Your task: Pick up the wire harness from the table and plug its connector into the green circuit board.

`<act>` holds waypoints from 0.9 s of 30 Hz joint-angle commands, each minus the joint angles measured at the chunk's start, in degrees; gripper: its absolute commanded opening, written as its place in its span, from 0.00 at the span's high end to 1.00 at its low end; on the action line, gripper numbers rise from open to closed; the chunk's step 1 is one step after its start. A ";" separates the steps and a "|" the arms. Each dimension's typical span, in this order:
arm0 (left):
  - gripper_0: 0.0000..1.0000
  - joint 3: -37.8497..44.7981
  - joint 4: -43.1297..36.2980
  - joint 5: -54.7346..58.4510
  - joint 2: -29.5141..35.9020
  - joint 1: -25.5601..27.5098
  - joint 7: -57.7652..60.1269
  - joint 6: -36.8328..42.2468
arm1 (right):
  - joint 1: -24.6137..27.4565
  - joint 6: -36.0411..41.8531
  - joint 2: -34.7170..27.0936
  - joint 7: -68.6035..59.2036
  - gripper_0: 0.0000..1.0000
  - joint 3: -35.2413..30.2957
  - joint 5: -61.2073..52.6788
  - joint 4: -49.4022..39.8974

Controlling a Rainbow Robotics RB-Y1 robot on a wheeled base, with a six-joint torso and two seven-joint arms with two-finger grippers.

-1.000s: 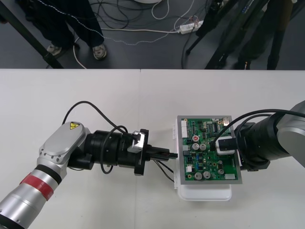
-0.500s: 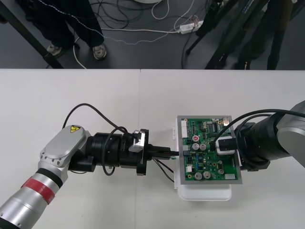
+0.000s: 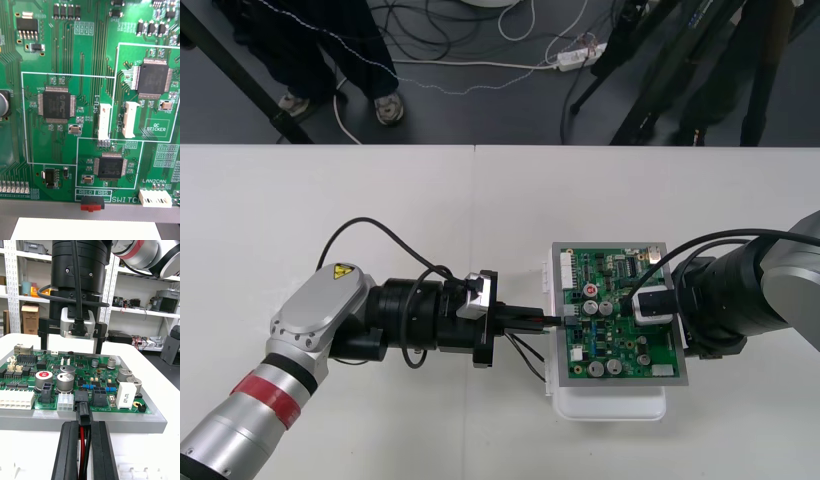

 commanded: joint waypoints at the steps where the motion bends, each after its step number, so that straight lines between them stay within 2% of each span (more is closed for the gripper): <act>1: 1.00 1.05 -2.10 -0.71 -1.70 0.71 -3.18 1.94 | -1.18 -0.07 0.59 -1.95 0.00 0.60 0.31 -1.75; 27: 1.00 0.52 -2.10 -1.06 -2.49 0.71 -2.92 2.29 | -1.18 -0.15 0.59 -1.77 0.00 0.69 0.40 -1.75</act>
